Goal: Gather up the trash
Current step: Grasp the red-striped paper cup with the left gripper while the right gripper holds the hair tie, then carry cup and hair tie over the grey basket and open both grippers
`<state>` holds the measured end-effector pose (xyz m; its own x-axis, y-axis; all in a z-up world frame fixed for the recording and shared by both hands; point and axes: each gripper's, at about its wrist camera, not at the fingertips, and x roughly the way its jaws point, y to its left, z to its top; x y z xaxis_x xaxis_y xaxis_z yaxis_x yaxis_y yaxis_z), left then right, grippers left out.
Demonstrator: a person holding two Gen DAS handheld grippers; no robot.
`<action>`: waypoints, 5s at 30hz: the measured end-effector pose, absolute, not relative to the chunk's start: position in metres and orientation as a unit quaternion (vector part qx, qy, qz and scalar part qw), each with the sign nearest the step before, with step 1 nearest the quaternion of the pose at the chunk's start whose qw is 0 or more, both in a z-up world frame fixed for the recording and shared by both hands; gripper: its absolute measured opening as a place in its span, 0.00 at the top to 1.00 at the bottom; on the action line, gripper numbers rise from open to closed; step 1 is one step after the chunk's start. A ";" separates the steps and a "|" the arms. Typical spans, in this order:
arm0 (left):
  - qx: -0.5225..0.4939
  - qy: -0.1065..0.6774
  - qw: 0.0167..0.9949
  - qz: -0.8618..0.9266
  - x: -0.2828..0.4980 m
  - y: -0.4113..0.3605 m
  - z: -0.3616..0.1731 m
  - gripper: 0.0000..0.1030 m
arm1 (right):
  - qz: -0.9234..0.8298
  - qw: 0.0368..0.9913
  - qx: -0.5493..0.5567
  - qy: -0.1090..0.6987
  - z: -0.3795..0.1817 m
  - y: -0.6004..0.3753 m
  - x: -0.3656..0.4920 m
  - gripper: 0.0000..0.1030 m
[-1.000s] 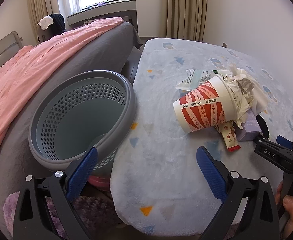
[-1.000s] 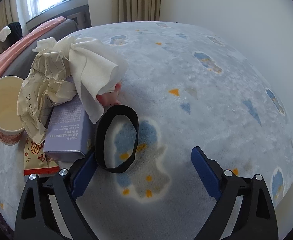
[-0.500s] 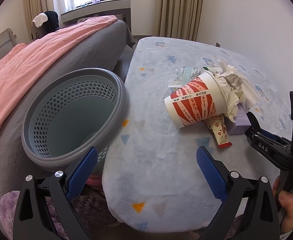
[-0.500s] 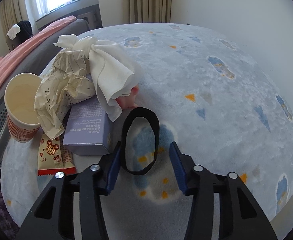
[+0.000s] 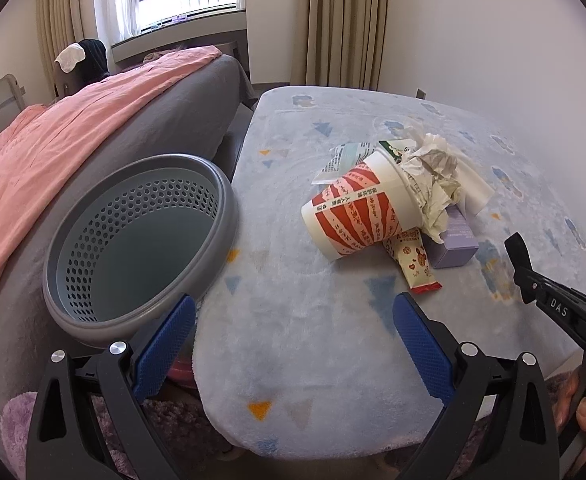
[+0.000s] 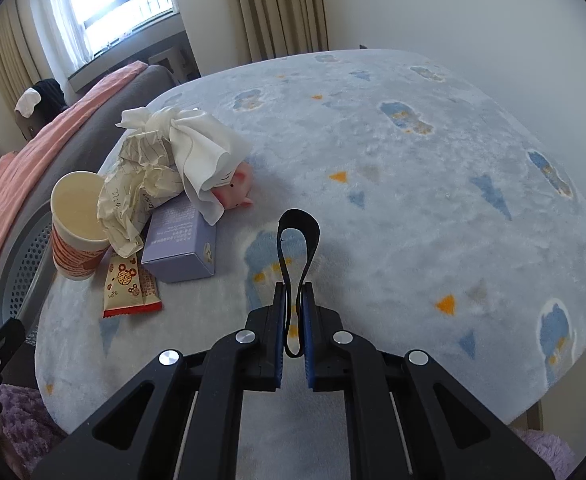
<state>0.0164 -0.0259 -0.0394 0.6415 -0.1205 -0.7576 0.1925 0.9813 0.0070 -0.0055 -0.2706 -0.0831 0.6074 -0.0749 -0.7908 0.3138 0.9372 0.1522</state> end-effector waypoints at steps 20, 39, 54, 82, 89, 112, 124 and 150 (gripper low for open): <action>0.065 0.412 0.907 -0.063 0.093 -0.087 -0.032 0.08 | -0.079 0.888 0.183 0.414 -0.086 -0.285 -0.014 0.92; 0.045 0.410 0.911 0.017 0.092 -0.023 -0.032 0.08 | -0.069 0.892 0.178 0.410 -0.083 -0.278 -0.013 0.92; 0.051 0.394 0.918 -0.011 0.055 -0.019 -0.030 0.08 | -0.069 0.891 0.180 0.410 -0.083 -0.276 -0.014 0.91; 0.055 0.406 0.911 -0.035 0.108 -0.053 -0.080 0.41 | -0.068 0.884 0.187 0.424 -0.096 -0.281 -0.008 0.91; 0.050 0.392 0.918 -0.044 0.085 -0.040 -0.061 0.41 | -0.068 0.889 0.172 0.419 -0.089 -0.274 -0.009 0.91; 0.048 0.339 0.938 0.050 0.095 0.098 -0.017 0.41 | 0.084 0.919 0.095 0.373 -0.004 -0.125 0.063 0.91; 0.004 0.396 0.915 0.083 0.119 0.145 -0.059 0.41 | 0.182 0.891 0.043 0.413 -0.038 -0.029 0.128 0.89; -0.060 0.414 0.903 0.095 0.128 0.178 -0.068 0.28 | 0.182 0.882 0.014 0.434 -0.046 -0.003 0.158 0.58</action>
